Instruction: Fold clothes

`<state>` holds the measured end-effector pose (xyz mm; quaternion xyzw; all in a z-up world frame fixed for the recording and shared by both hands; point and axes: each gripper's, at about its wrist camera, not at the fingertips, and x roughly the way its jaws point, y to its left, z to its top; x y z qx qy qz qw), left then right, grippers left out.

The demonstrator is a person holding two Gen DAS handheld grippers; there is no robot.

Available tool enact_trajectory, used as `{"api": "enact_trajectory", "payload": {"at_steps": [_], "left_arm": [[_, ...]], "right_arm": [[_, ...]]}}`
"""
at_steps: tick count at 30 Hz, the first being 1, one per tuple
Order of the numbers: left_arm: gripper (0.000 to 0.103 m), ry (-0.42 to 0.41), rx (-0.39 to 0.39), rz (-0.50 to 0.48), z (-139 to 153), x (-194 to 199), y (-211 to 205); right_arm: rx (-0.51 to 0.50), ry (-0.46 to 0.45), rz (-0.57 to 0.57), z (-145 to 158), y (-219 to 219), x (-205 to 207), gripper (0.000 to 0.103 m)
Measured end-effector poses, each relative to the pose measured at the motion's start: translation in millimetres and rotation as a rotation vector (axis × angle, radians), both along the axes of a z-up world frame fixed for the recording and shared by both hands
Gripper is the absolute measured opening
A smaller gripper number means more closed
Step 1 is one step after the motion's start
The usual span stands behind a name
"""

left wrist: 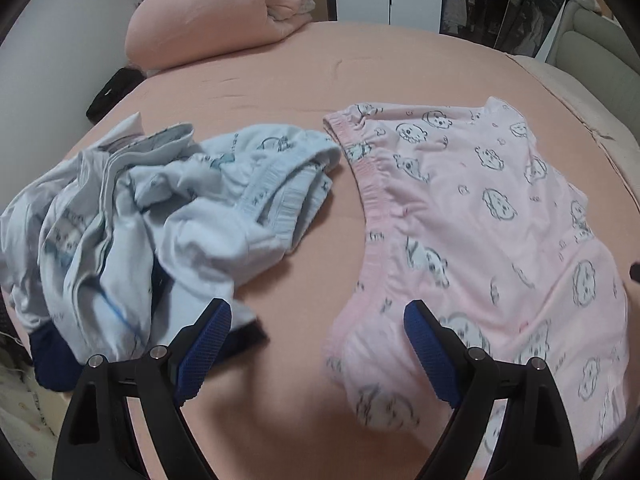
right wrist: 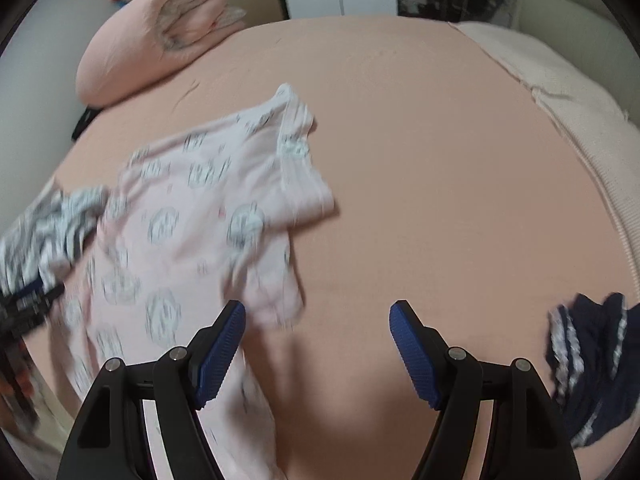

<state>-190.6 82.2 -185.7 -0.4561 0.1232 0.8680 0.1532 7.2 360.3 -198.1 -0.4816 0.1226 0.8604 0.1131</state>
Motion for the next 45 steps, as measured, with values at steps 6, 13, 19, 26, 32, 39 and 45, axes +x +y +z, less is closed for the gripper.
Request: {"api": "enact_trajectory", "payload": {"at_steps": [6,13,19,26,32,39,45], "left_arm": [[0.089,-0.018,0.019,-0.033,-1.8,9.0,-2.0],[0.088,-0.156,0.138,-0.022,-8.1,13.8,-8.6],[0.088,-0.290,0.310,0.034,-16.3,8.6,-25.0],[0.088,-0.416,0.489,0.104,-26.6,2.0,-42.4],[0.088,-0.473,0.571,0.168,-35.5,-8.5,-40.8],[0.088,-0.563,0.674,0.140,-41.7,-26.6,-10.9],[0.096,-0.613,0.753,0.216,-51.7,-34.0,-1.3]], "right_arm": [[0.045,-0.027,0.058,-13.2,-15.4,16.0,0.074],[-0.319,0.057,-0.026,-31.1,16.4,12.5,0.074],[-0.787,0.136,-0.115,-56.8,41.4,42.0,0.074],[-0.950,0.149,-0.129,-74.2,42.4,67.7,0.074],[-0.969,0.105,-0.139,-79.0,34.5,44.4,0.074],[-1.118,0.136,-0.177,-96.9,25.4,6.7,0.074],[-1.213,0.204,-0.299,-106.6,25.8,-3.7,0.074]]}}
